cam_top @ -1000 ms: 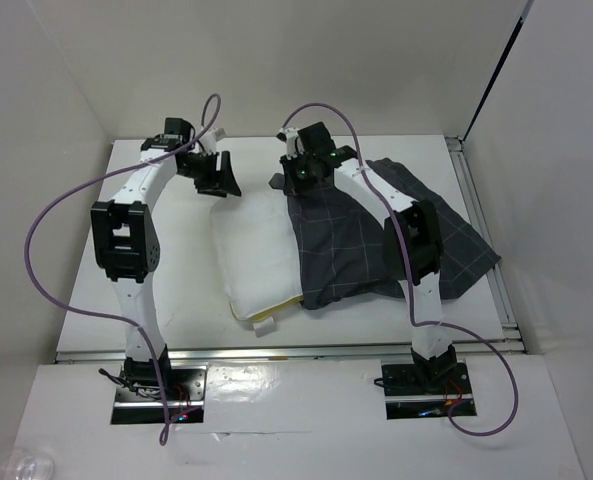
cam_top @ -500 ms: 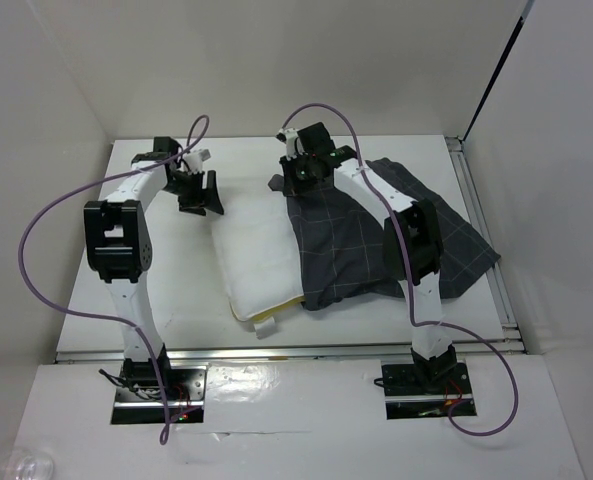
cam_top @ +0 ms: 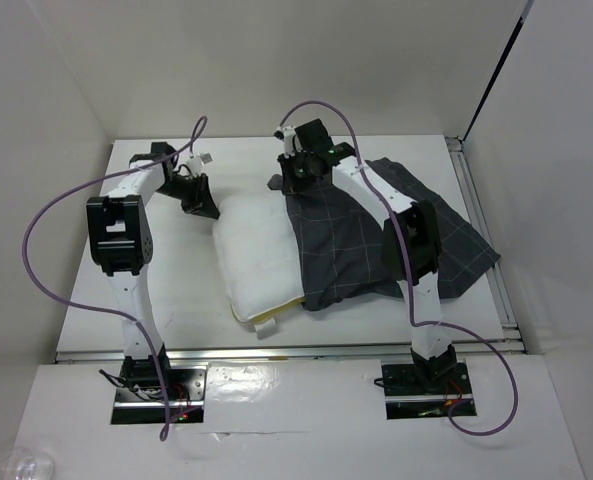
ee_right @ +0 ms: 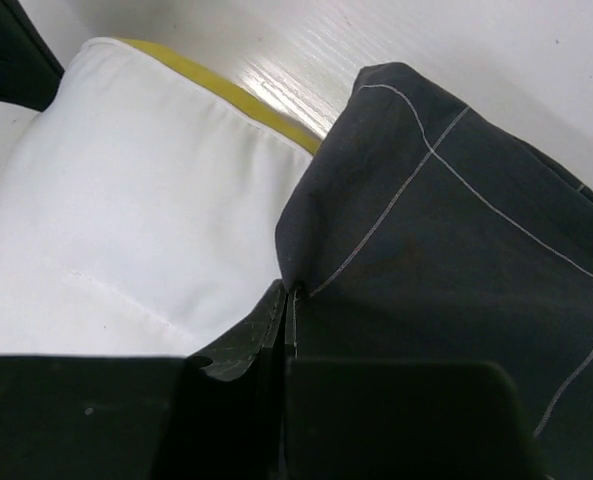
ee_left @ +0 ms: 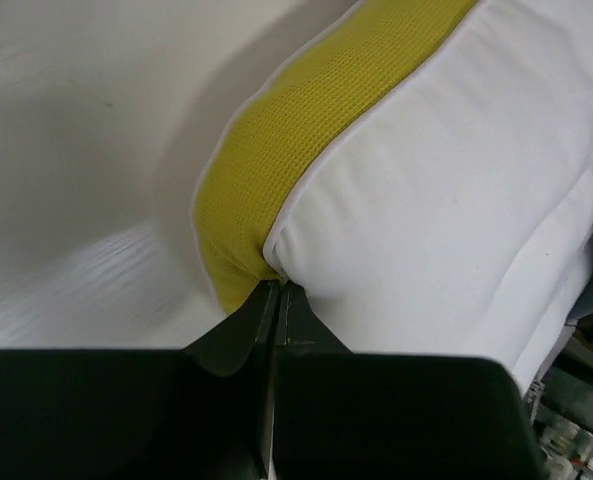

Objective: Put the pillow into the pillowcase

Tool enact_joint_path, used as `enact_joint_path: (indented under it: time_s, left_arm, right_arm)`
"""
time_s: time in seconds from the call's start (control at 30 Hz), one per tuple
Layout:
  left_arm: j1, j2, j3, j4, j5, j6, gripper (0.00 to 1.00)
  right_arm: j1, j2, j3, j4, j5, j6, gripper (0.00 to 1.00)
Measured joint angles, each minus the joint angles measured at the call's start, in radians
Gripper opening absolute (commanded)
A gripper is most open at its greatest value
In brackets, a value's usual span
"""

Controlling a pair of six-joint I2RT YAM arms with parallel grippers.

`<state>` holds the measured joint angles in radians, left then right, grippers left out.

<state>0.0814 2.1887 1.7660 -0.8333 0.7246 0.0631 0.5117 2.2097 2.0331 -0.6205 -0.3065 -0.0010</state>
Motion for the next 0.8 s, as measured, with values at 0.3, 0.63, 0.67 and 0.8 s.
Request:
enact_joint_path:
  time_s: [0.3,0.63,0.67,0.8]
  left_arm:
    - [-0.020,0.068,0.112,-0.100,0.102,0.038,0.00]
    - [-0.030,0.068,0.163,-0.089,0.130,0.014,0.00]
    - [-0.030,0.068,0.163,-0.084,0.132,0.007,0.00]
    - [-0.030,0.068,0.163,-0.080,0.138,-0.014,0.00]
  right_arm:
    - [0.063,0.047,0.063,-0.037,0.035,-0.003,0.00]
    - [0.117,0.237,0.382,-0.160,0.027,-0.006,0.00]
    - [0.121,0.241,0.385,-0.161,0.026,-0.006,0.00]
    - [0.137,0.241,0.385,-0.161,0.026,-0.011,0.00]
